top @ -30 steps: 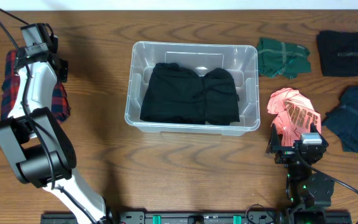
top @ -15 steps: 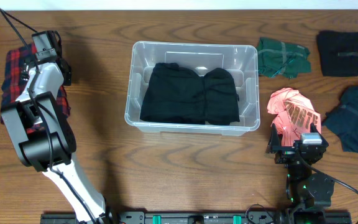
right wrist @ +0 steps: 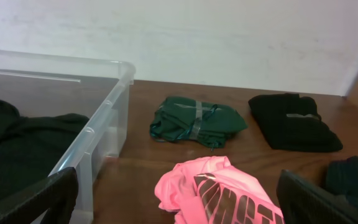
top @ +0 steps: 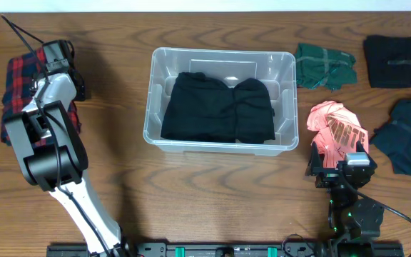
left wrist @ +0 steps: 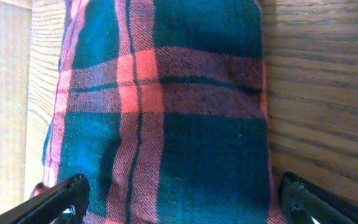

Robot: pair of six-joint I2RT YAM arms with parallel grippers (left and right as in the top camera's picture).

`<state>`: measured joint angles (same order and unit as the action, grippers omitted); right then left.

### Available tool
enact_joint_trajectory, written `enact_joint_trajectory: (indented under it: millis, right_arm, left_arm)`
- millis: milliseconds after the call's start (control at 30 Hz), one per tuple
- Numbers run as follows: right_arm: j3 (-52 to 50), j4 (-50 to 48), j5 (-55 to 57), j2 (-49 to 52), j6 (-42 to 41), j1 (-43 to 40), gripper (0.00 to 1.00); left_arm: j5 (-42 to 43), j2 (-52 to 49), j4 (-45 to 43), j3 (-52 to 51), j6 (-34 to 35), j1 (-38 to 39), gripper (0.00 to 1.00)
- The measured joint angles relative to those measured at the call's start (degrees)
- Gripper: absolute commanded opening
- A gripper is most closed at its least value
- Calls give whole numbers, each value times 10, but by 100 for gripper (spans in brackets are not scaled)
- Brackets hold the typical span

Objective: Pack container
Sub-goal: 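Move the left gripper back to the plaid shirt and grasp it, then carry the plaid shirt over the bin and lay it on the black garment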

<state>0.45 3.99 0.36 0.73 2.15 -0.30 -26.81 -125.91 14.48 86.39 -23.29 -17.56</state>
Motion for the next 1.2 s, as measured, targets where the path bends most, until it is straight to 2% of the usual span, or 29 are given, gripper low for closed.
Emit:
enact_joint_trajectory:
  millis: [100, 133, 200, 367, 400, 833, 1067, 1200]
  right_arm:
    - [0, 0, 0, 0, 0, 0, 99]
    - [0, 0, 0, 0, 0, 0, 99]
    - [0, 0, 0, 0, 0, 0, 99]
    - [0, 0, 0, 0, 0, 0, 99]
    - [0, 0, 0, 0, 0, 0, 99]
    - [0, 0, 0, 0, 0, 0, 99]
    - [0, 0, 0, 0, 0, 0, 99]
    - [0, 0, 0, 0, 0, 0, 99]
  left_arm:
    - [-7, -2, 0, 0, 12, -1, 85]
    - [-7, -3, 0, 0, 15, -1, 71]
    - [-5, -5, 3, 0, 16, -2, 52]
    - [-6, -14, 7, 0, 19, -3, 19]
    - [-7, -14, 7, 0, 21, -3, 7]
    - [-80, 10, 20, 0, 19, 3, 6]
    - [-85, 146, 40, 0, -15, 55, 6]
    - [-83, 217, 38, 0, -73, 123, 6]
